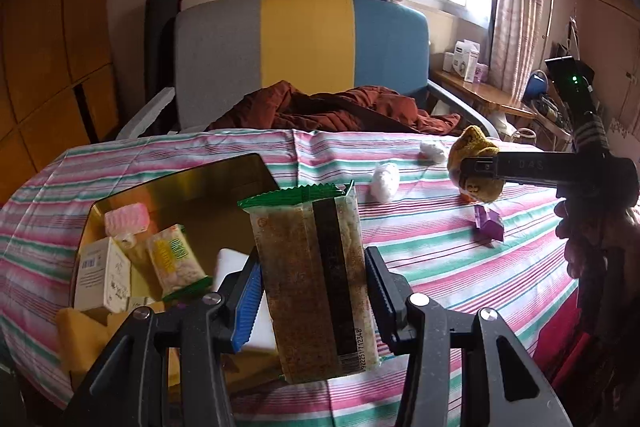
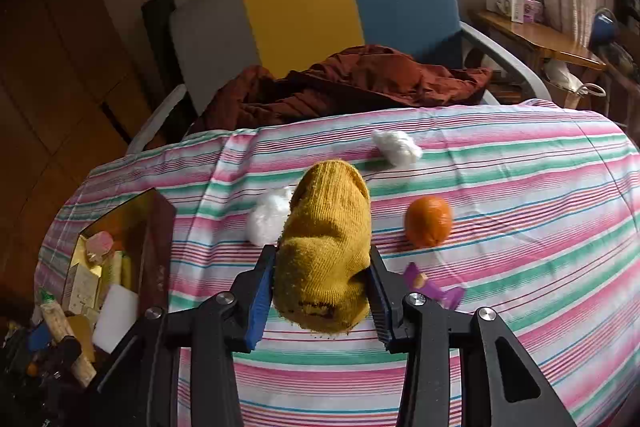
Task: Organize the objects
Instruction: 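Carry the cracker bar and yellow cloth over the gold tray and open both tools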
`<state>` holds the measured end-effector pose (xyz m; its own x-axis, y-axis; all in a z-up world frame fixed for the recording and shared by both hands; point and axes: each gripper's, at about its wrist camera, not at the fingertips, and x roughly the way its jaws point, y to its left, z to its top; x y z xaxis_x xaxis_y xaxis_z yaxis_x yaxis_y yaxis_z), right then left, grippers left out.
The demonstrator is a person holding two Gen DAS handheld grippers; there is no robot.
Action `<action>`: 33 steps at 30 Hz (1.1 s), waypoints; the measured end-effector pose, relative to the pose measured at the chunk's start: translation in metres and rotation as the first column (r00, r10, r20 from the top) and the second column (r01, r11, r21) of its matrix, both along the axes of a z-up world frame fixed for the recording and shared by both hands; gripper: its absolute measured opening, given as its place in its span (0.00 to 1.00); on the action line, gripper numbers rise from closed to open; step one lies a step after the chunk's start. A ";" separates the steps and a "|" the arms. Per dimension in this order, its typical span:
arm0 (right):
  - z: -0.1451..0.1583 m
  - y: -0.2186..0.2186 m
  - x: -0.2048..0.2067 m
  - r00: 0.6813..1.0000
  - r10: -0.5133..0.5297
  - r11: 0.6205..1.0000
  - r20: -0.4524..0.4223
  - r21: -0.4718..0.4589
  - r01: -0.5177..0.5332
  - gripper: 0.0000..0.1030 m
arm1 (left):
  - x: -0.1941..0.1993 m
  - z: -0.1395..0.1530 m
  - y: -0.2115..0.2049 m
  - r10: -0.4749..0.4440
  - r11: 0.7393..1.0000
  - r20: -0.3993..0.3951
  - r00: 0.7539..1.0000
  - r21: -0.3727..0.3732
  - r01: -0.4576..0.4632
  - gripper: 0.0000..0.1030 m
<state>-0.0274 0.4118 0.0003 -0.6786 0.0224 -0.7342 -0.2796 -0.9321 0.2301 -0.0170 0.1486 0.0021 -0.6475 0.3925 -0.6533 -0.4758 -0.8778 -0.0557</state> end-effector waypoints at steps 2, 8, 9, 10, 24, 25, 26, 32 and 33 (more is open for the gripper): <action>0.001 -0.021 -0.003 0.999 0.041 0.999 -0.006 -0.006 -0.041 0.42 | -0.001 -0.001 -0.010 0.018 1.000 0.005 1.000 0.007 -0.018 0.47; 0.003 -0.081 -0.016 0.987 0.160 0.987 -0.010 -0.015 -0.160 0.42 | -0.006 -0.005 -0.040 0.075 0.997 0.030 0.997 0.033 -0.076 0.47; 0.003 -0.089 -0.018 0.984 0.176 0.984 -0.009 -0.018 -0.176 0.42 | -0.007 -0.005 -0.046 0.085 0.996 0.033 0.996 0.038 -0.086 0.47; 0.003 -0.097 -0.020 0.981 0.192 0.981 -0.007 -0.020 -0.192 0.42 | -0.007 -0.006 -0.051 0.092 0.994 0.039 0.995 0.046 -0.094 0.47; -0.008 -0.178 -0.039 0.941 0.336 0.942 0.032 -0.010 -0.336 0.43 | -0.028 0.004 -0.161 0.276 0.932 0.115 0.954 0.209 -0.294 0.47; -0.009 -0.180 -0.042 0.940 0.339 0.941 0.036 -0.008 -0.339 0.43 | -0.028 0.003 -0.165 0.283 0.930 0.117 0.952 0.211 -0.302 0.47; -0.011 -0.181 -0.045 0.938 0.343 0.939 0.040 -0.005 -0.343 0.43 | -0.029 0.002 -0.168 0.288 0.928 0.121 0.950 0.210 -0.309 0.47; -0.018 -0.192 -0.057 0.926 0.372 0.928 0.059 -0.007 -0.372 0.43 | -0.039 -0.004 -0.169 0.265 0.925 0.173 0.948 0.233 -0.301 0.47; -0.019 -0.193 -0.058 0.925 0.375 0.927 0.061 -0.008 -0.375 0.43 | -0.041 -0.004 -0.167 0.260 0.925 0.173 0.950 0.237 -0.296 0.47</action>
<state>-0.0857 0.2186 -0.0185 -0.5923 -0.2217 -0.7746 0.0770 -0.9726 0.2195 -0.0580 -0.0181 -0.0017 -0.6673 0.3757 -0.6431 -0.1866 -0.9203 -0.3439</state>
